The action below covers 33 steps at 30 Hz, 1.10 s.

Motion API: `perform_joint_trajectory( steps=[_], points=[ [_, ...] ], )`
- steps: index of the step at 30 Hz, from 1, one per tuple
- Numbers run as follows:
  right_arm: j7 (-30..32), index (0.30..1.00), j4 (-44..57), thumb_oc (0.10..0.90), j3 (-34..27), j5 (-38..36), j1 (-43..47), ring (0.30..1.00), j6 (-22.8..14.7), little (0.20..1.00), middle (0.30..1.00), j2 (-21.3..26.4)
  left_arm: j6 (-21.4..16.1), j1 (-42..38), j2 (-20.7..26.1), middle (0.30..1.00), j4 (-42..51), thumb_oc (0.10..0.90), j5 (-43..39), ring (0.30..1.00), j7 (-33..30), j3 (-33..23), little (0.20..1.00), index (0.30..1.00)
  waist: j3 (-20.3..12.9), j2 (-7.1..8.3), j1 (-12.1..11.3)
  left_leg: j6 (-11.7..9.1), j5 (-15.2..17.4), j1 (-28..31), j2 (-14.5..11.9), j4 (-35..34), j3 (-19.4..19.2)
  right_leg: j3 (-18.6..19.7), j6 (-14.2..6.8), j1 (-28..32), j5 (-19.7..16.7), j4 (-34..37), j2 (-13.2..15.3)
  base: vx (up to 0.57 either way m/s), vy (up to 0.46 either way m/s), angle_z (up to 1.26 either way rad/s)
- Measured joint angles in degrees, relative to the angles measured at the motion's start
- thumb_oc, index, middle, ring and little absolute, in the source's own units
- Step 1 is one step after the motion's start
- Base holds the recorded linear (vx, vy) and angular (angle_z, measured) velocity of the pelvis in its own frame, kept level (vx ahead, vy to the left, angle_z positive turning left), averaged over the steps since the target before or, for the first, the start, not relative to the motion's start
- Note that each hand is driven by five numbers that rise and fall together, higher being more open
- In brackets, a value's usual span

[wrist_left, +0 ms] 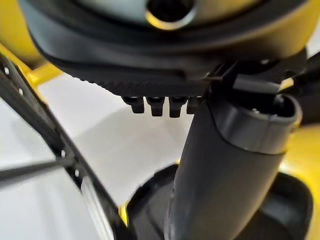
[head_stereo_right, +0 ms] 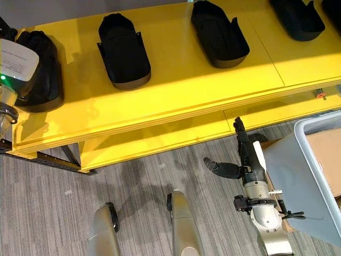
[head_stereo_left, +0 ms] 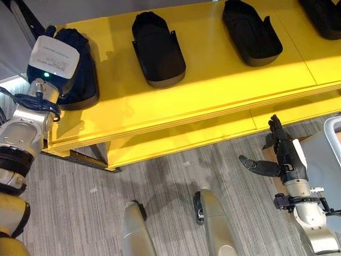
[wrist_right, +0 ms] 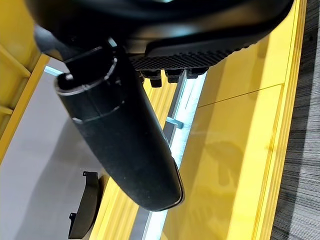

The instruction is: Move parts from the plastic box to the shelf.

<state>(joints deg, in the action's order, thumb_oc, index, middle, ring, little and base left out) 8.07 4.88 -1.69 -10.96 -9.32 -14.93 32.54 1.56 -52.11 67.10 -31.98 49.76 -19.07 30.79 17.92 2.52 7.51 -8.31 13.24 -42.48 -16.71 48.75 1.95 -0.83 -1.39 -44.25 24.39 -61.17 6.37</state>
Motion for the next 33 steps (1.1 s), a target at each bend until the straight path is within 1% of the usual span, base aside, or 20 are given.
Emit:
perform_joint_trajectory(
  steps=[3,5,8,9,13,16,19,20,22,24,26,29,33],
  points=[
    [0.0,1.000,0.0,0.900,-0.3,0.3,0.1,1.000,0.0,1.000,1.000,0.0,0.1,0.7,0.6,1.000,2.1,0.900,0.0,1.000,-1.2,-3.7,1.000,1.000,0.0,0.00,0.0,0.0,0.0,-0.3,0.0,0.1,0.0,0.0,0.0,-0.3,0.0,0.0,0.0,0.00,0.000,0.00],
    [0.0,1.000,0.0,0.900,-0.9,0.3,-0.1,1.000,0.0,1.000,1.000,0.0,0.3,1.5,2.0,1.000,4.3,0.900,0.0,1.000,-1.7,-4.7,1.000,1.000,0.0,0.00,-0.1,0.0,0.0,-0.3,0.0,0.0,0.0,0.0,0.0,-0.3,0.0,0.0,0.0,0.00,0.000,0.00],
    [0.0,1.000,0.0,0.900,-1.8,0.3,0.0,1.000,0.0,1.000,1.000,0.0,0.6,4.0,2.1,1.000,7.4,0.900,0.0,1.000,-1.9,-9.4,1.000,1.000,0.0,0.01,0.0,0.0,0.0,-0.3,0.0,0.0,0.0,0.0,0.0,-0.3,0.0,0.0,0.0,0.00,0.000,0.00],
    [0.0,1.000,0.0,0.900,-2.0,0.4,0.0,1.000,0.0,1.000,1.000,0.0,1.1,3.9,2.1,1.000,8.4,0.900,0.0,1.000,-1.9,-9.7,1.000,1.000,0.0,0.01,0.2,0.0,0.0,-0.3,0.0,0.0,0.0,0.0,0.0,-0.3,0.0,0.0,0.0,0.00,0.000,0.00],
    [-0.2,1.000,0.0,0.900,-2.0,1.4,0.0,1.000,0.1,1.000,1.000,-0.3,1.1,3.8,2.1,1.000,12.7,0.900,0.1,1.000,-1.9,-11.7,1.000,1.000,0.0,0.03,-0.1,0.0,0.0,-0.3,0.0,0.1,0.1,0.0,0.0,-0.2,0.0,0.0,0.0,0.00,0.000,0.00],
    [-0.5,1.000,0.0,0.900,-2.1,1.5,-0.1,1.000,0.5,1.000,1.000,-0.3,1.1,4.3,2.1,1.000,15.3,0.900,0.0,1.000,-1.8,-14.2,1.000,1.000,0.0,0.03,0.0,0.0,0.0,-0.3,0.0,0.0,0.1,-0.1,0.0,-0.2,0.0,0.0,0.0,0.00,0.000,0.00],
    [-1.1,1.000,0.0,0.900,-2.6,1.6,0.0,1.000,0.8,1.000,1.000,-0.8,0.9,9.3,1.7,1.000,20.0,0.900,-0.6,1.000,-1.4,-21.4,1.000,1.000,0.0,0.03,0.2,0.0,0.0,-0.3,0.0,-0.1,0.1,0.0,0.0,-0.3,0.0,0.0,-0.1,0.00,0.000,0.00],
    [-1.5,1.000,0.0,0.900,-3.1,1.6,0.0,1.000,1.2,1.000,1.000,-1.1,0.8,12.5,1.7,1.000,23.0,0.900,-3.2,1.000,-1.3,-24.7,1.000,1.000,0.0,0.02,0.1,0.0,0.0,-0.2,0.0,-0.1,0.1,0.0,0.0,-0.2,0.0,0.1,-0.1,0.00,0.000,0.00],
    [-1.6,1.000,0.0,0.900,-3.6,1.6,0.0,1.000,1.6,1.000,1.000,-1.2,0.4,14.6,1.6,1.000,24.6,0.900,-4.8,1.000,-0.6,-26.2,1.000,1.000,0.0,0.02,-0.4,0.0,0.0,-0.2,0.1,-0.1,0.1,-0.1,0.0,-0.1,0.0,0.1,0.0,0.00,0.000,0.00],
    [-1.7,1.000,0.0,0.900,-3.7,1.6,0.5,1.000,2.0,1.000,1.000,-2.0,-0.9,21.6,-1.1,1.000,28.6,0.900,-10.5,1.000,0.7,-32.7,1.000,1.000,0.0,-0.05,-0.4,0.0,0.0,0.7,0.1,-0.3,-0.1,0.1,0.0,0.6,0.0,0.2,0.0,0.00,0.000,0.00],
    [-1.9,1.000,0.1,0.900,-3.7,1.6,0.5,1.000,2.1,1.000,1.000,-2.5,-2.4,25.5,-1.7,1.000,29.7,0.900,-14.6,1.000,1.6,-34.1,1.000,1.000,0.0,-0.05,-1.1,0.0,0.0,1.0,0.1,-0.7,0.0,0.0,0.0,1.0,-0.1,0.5,0.0,0.00,0.000,0.00],
    [-2.2,1.000,0.1,0.900,-3.7,1.6,0.4,1.000,2.3,1.000,1.000,-3.5,-3.8,33.4,-7.1,1.000,33.0,0.900,-20.1,1.000,2.2,-38.2,1.000,1.000,0.0,-0.16,-1.7,-0.2,-0.1,1.7,0.3,-1.1,-0.1,0.0,0.0,1.7,-0.1,0.8,0.3,0.00,0.001,0.03],
    [-2.2,1.000,0.7,0.900,-4.0,1.6,0.3,1.000,2.5,1.000,1.000,-4.1,-5.1,41.9,-10.9,1.000,36.7,0.900,-23.5,1.000,3.6,-41.5,1.000,1.000,0.0,-0.19,-2.1,-0.2,-0.3,1.8,0.8,-1.8,-0.1,0.0,-0.1,1.7,-0.2,1.2,0.6,-0.01,0.001,0.04]
  ],
)
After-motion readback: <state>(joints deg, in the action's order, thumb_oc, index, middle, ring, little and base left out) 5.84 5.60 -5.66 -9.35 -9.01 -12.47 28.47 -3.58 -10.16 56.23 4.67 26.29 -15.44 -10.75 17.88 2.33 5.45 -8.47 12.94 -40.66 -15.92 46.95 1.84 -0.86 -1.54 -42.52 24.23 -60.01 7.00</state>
